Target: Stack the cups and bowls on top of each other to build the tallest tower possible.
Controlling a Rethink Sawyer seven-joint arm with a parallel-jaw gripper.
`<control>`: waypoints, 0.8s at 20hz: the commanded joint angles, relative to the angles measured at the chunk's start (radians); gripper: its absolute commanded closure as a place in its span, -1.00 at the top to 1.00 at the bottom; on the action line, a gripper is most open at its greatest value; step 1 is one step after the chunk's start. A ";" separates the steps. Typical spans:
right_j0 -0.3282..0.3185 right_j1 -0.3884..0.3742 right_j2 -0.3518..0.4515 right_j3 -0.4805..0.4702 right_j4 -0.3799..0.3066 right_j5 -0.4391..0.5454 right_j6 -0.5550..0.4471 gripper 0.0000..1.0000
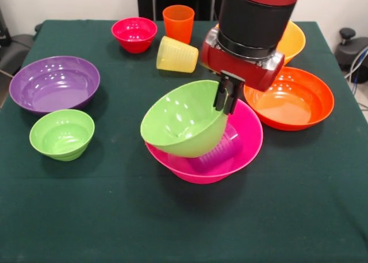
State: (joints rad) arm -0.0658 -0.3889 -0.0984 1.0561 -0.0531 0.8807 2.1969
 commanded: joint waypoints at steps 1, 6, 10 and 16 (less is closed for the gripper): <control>0.069 0.032 0.014 -0.037 0.041 0.031 0.253 -1.00; 0.090 0.048 -0.018 -0.042 0.081 0.015 0.262 -1.00; 0.121 0.067 -0.047 -0.052 0.113 0.002 0.307 -1.00; 0.147 0.092 -0.081 -0.075 0.150 -0.007 0.330 -1.00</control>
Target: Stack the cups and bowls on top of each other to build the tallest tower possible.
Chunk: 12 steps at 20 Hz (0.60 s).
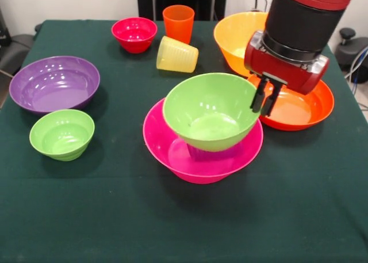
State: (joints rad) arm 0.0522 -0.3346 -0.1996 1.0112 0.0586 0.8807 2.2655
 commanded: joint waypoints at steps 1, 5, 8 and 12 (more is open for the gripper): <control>0.028 0.040 0.015 -0.033 0.038 -0.014 0.254 -1.00; 0.008 0.036 0.018 -0.013 0.032 -0.053 0.198 -1.00; -0.008 0.029 0.020 0.002 0.024 -0.077 0.159 -1.00; -0.029 0.029 0.022 0.008 0.018 -0.112 0.127 -1.00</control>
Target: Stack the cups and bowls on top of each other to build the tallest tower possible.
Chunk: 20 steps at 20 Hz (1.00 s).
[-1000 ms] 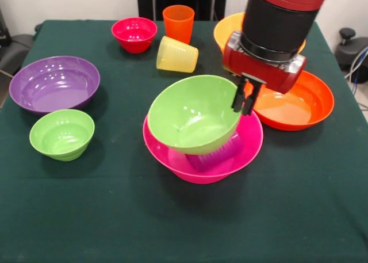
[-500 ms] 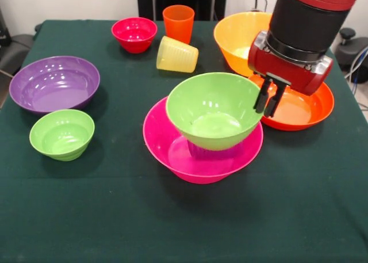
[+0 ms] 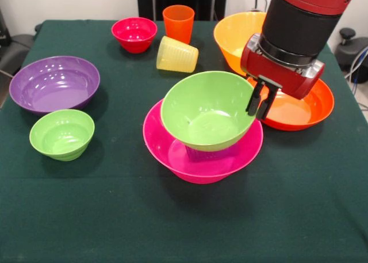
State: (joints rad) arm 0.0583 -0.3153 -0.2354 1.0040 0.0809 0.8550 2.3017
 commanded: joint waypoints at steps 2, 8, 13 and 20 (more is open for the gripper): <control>-0.044 -0.001 0.059 0.025 -0.007 -0.084 0.073 -1.00; -0.071 -0.031 0.066 0.060 -0.013 -0.093 0.033 -1.00; -0.076 -0.038 0.073 0.074 -0.010 -0.100 0.036 -1.00; -0.070 -0.050 0.083 0.103 -0.004 -0.119 0.055 -1.00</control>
State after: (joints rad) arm -0.0078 -0.3389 -0.2354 1.0127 0.0807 0.7977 2.3017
